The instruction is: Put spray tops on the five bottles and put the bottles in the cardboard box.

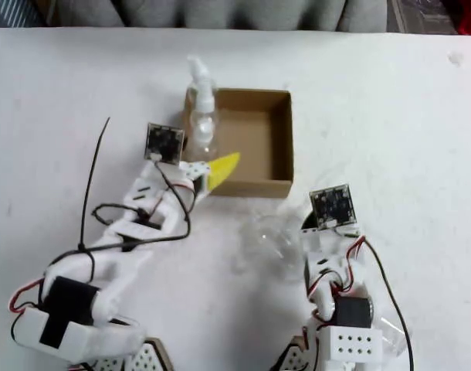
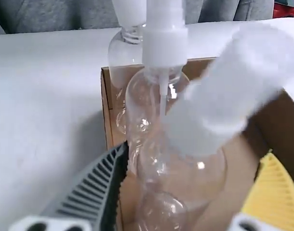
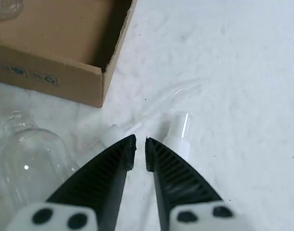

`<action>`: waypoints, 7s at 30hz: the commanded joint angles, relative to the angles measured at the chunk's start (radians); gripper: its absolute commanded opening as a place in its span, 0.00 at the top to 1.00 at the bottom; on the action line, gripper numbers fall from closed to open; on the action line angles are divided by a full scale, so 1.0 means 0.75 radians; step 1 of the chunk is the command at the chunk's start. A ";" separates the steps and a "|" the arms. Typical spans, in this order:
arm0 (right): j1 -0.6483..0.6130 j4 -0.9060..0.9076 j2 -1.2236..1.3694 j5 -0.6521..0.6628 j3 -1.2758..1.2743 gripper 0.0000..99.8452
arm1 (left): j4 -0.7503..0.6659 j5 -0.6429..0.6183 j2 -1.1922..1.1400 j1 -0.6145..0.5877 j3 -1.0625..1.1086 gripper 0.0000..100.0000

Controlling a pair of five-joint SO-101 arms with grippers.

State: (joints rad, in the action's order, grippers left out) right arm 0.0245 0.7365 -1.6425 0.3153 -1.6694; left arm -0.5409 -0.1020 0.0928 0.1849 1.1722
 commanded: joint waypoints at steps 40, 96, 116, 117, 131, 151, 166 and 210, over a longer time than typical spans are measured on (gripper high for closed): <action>0.011 -0.015 -0.001 -0.004 -0.033 0.98 | 1.618 0.149 1.732 0.001 0.591 0.63; 0.202 -0.101 2.170 -0.213 1.457 0.86 | 1.788 0.291 1.965 0.005 0.704 0.98; 0.238 -0.097 2.405 -0.211 1.641 0.98 | 1.788 0.291 1.965 0.003 0.704 0.98; 0.247 -0.083 2.393 -0.211 1.649 0.98 | 1.788 0.291 1.965 0.003 0.704 0.98; 0.275 0.570 2.118 -0.215 1.911 0.98 | 1.788 0.293 1.965 0.003 0.704 0.98; 0.212 0.895 1.850 -0.221 1.911 0.98 | 1.790 0.291 1.965 0.005 0.704 0.98; 0.089 0.414 1.963 -0.520 1.598 0.87 | 1.778 0.288 1.965 0.011 0.704 0.98; 0.136 1.259 2.497 -0.698 2.467 0.98 | 1.755 0.252 1.971 -0.101 0.689 0.98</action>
State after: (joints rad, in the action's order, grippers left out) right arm 0.1718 1.4714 0.2524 -0.2938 -0.0061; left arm 0.7925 0.1097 1.5474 0.1726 1.7047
